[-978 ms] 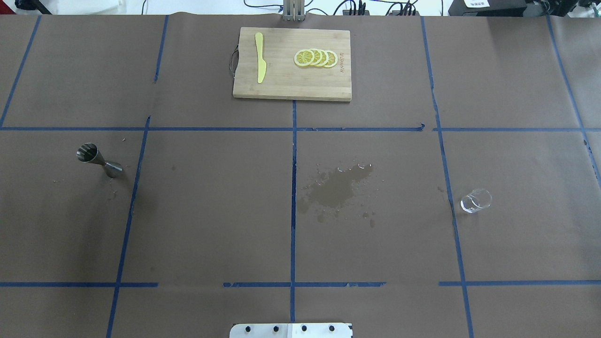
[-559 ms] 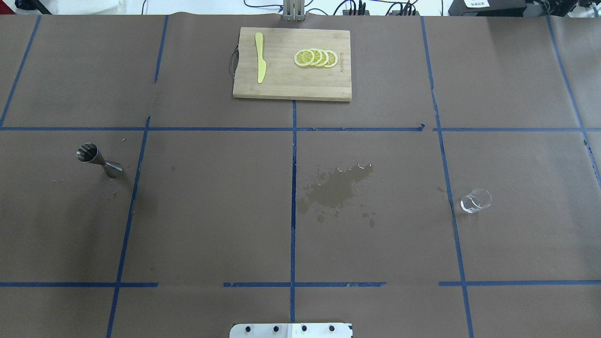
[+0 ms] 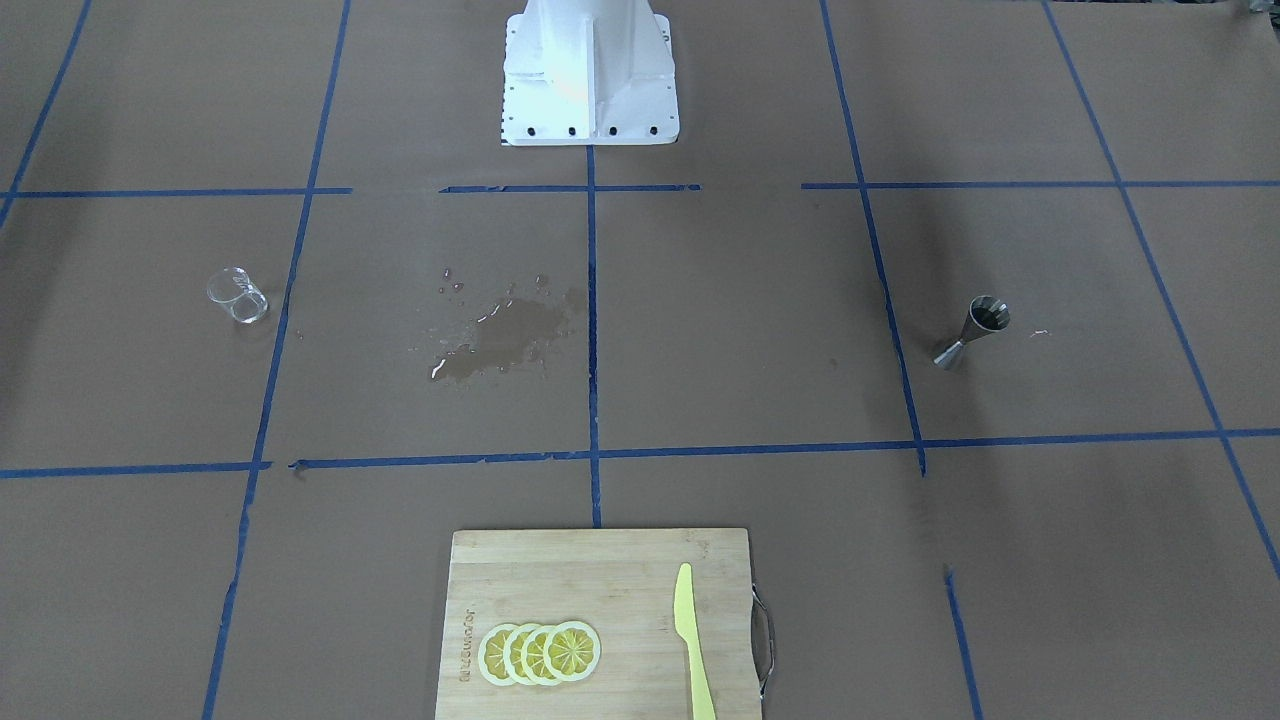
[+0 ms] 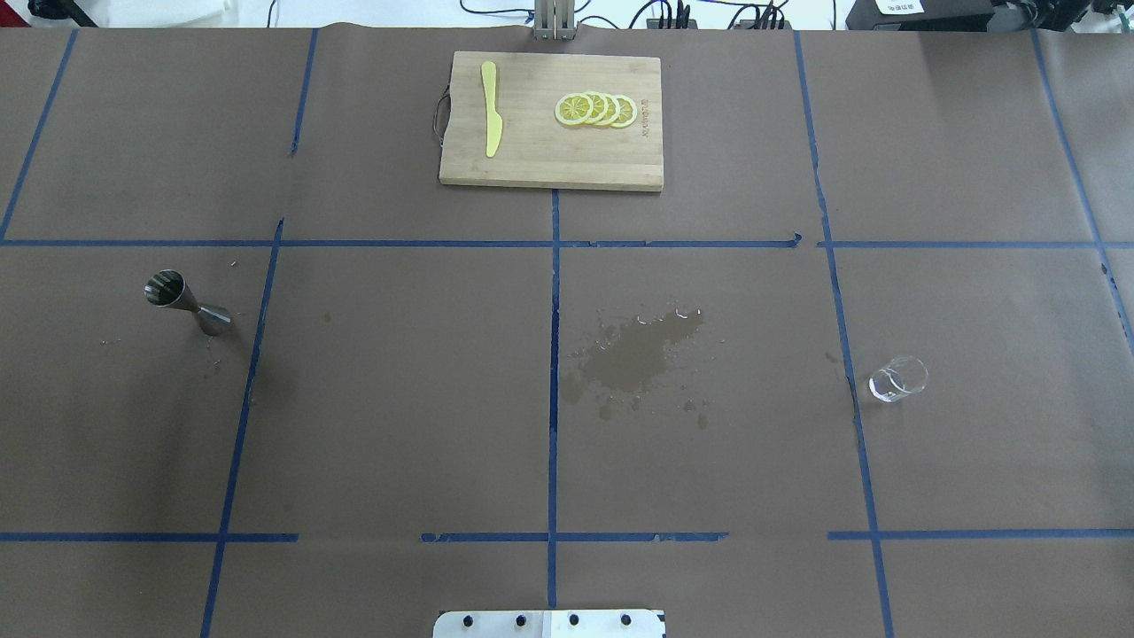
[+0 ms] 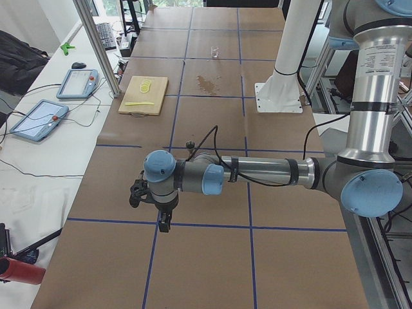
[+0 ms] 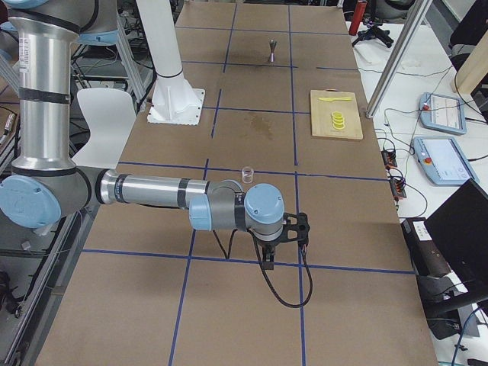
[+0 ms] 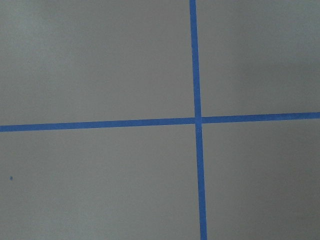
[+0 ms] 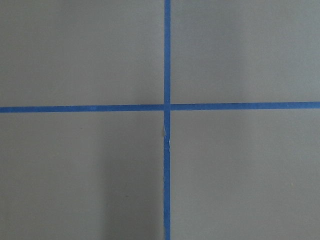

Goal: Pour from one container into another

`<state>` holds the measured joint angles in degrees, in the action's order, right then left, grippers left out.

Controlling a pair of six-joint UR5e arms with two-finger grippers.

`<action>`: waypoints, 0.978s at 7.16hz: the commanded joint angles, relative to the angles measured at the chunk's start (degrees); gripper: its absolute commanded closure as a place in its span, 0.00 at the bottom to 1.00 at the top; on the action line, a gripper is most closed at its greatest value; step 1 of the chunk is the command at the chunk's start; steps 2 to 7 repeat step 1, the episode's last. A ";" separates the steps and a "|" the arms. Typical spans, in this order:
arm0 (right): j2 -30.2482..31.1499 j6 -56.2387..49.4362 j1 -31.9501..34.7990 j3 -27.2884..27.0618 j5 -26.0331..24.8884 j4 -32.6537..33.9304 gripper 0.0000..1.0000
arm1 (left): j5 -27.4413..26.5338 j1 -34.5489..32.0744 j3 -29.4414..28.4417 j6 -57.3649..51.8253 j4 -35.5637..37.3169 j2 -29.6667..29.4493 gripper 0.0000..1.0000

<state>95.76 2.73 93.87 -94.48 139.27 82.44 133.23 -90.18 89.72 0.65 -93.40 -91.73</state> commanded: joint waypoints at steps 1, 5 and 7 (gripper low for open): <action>0.30 -0.17 0.00 0.00 0.03 0.00 0.00 | 0.02 0.00 0.01 -0.12 -0.11 0.15 0.00; 0.30 -0.17 0.00 0.00 0.03 0.00 0.00 | 0.02 0.00 0.01 -0.12 -0.11 0.15 0.00; 0.30 -0.17 0.00 0.00 0.03 0.00 0.00 | 0.02 0.00 0.01 -0.12 -0.11 0.15 0.00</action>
